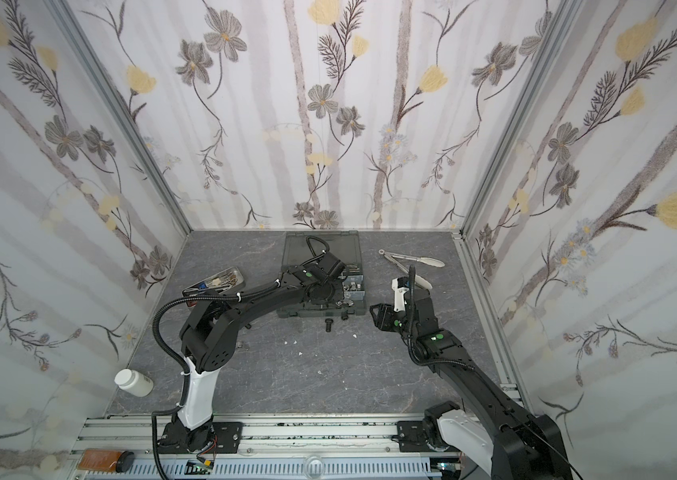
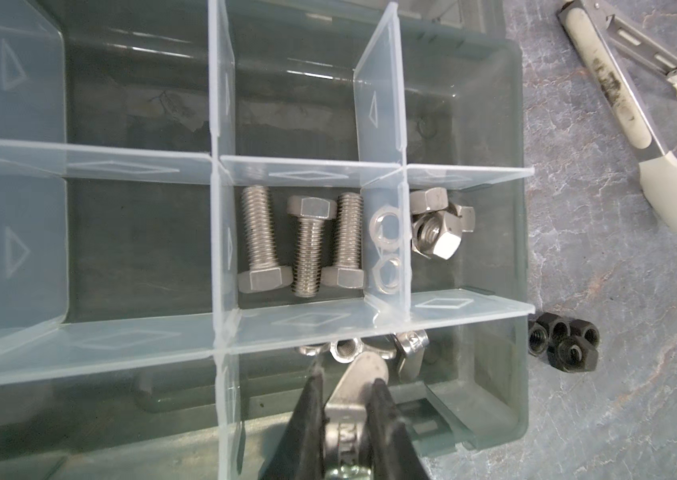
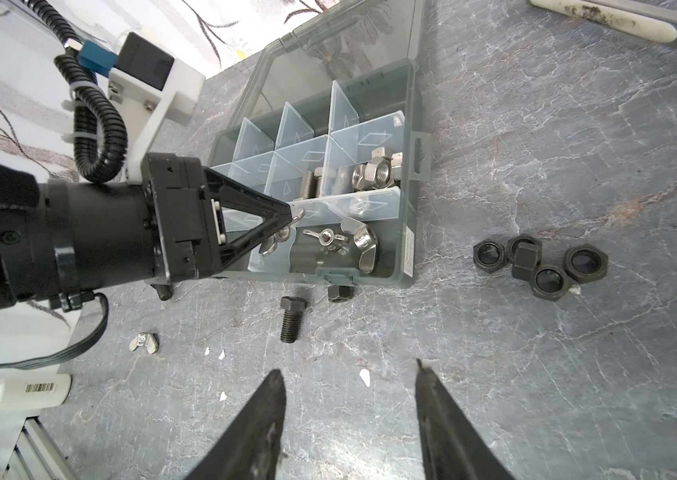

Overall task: Sort the screws and nuts into containers
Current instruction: 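Carry the wing nut over the box with the left gripper and open it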

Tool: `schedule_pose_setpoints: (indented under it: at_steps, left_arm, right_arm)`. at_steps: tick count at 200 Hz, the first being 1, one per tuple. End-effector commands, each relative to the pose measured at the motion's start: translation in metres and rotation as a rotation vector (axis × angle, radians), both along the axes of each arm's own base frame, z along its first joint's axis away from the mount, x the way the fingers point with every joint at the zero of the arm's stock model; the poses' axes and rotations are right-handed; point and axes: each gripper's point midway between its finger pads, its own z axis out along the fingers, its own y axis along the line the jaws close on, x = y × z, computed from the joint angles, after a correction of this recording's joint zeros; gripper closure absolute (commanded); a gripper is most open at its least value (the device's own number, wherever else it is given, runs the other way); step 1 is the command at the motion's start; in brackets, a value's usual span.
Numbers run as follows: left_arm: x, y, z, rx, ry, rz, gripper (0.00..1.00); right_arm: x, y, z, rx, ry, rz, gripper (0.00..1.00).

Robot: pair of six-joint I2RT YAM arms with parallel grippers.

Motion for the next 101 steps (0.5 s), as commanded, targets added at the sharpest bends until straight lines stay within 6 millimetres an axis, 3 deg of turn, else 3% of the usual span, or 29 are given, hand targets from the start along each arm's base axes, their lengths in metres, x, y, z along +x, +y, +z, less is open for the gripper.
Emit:
schedule_pose_setpoints:
  at_steps: [1,26,60,101]
  left_arm:
    - [0.002,-0.001,0.010,-0.013,-0.013,0.002,0.62]
    - [0.001,0.002,0.025,-0.024,-0.042,0.004,0.47]
    - [-0.002,0.013,0.057,-0.050,-0.096,0.020,0.41]
    - [-0.015,0.056,0.114,-0.116,-0.212,0.085,0.23]
  right_arm:
    - [0.000,0.000,0.005,-0.009,-0.019,0.009,0.48]
    - [-0.001,0.003,0.010,-0.006,-0.019,0.020,0.48]
    - [-0.006,0.012,0.019,-0.019,-0.024,0.039,0.48]
    - [-0.017,0.051,0.020,-0.054,0.003,0.105,0.48]
